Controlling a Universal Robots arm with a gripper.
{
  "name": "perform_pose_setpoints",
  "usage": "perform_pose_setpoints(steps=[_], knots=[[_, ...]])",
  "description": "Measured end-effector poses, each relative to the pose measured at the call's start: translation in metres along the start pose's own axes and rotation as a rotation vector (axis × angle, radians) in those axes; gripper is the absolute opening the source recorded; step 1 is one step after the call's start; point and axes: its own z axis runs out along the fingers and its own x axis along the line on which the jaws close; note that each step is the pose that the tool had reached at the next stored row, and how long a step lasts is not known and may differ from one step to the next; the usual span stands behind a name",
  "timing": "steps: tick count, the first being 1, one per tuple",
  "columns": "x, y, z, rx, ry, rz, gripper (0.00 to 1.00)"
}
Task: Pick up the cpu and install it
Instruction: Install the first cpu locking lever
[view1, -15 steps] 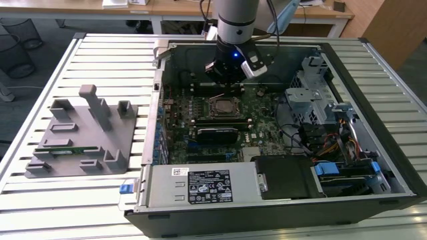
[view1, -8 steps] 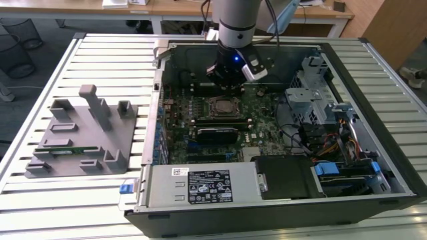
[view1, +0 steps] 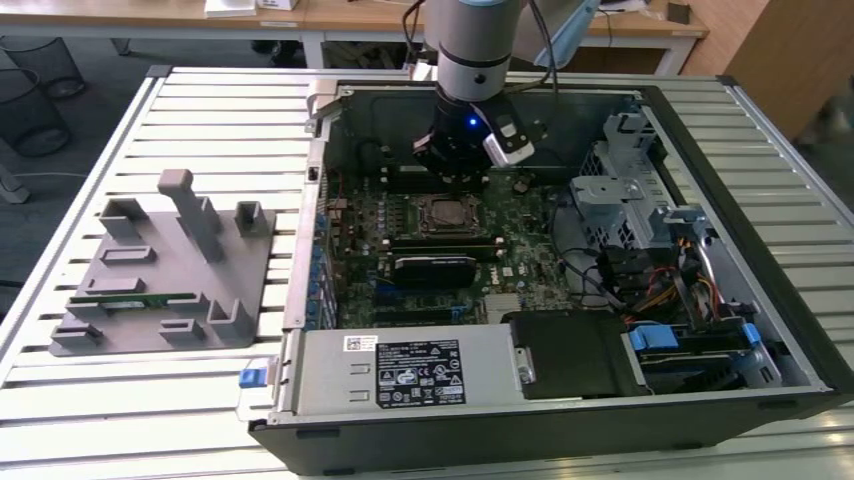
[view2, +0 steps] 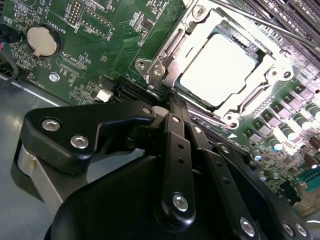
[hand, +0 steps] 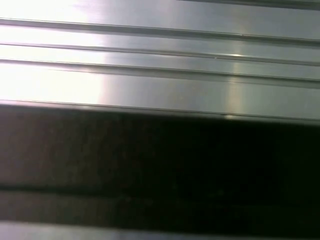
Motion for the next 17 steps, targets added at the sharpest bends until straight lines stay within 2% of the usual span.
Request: perform_pose_setpoints(steps=[5,10,17], knots=[[-0.0003,0.0002,-0.0035,-0.0002,-0.0001,-0.001,0.11],[-0.0017,0.0000,-0.0018,0.0007,0.0009,-0.001,0.11],[-0.0036,-0.0013,0.0005,0.0091,0.0055,0.000,0.11]])
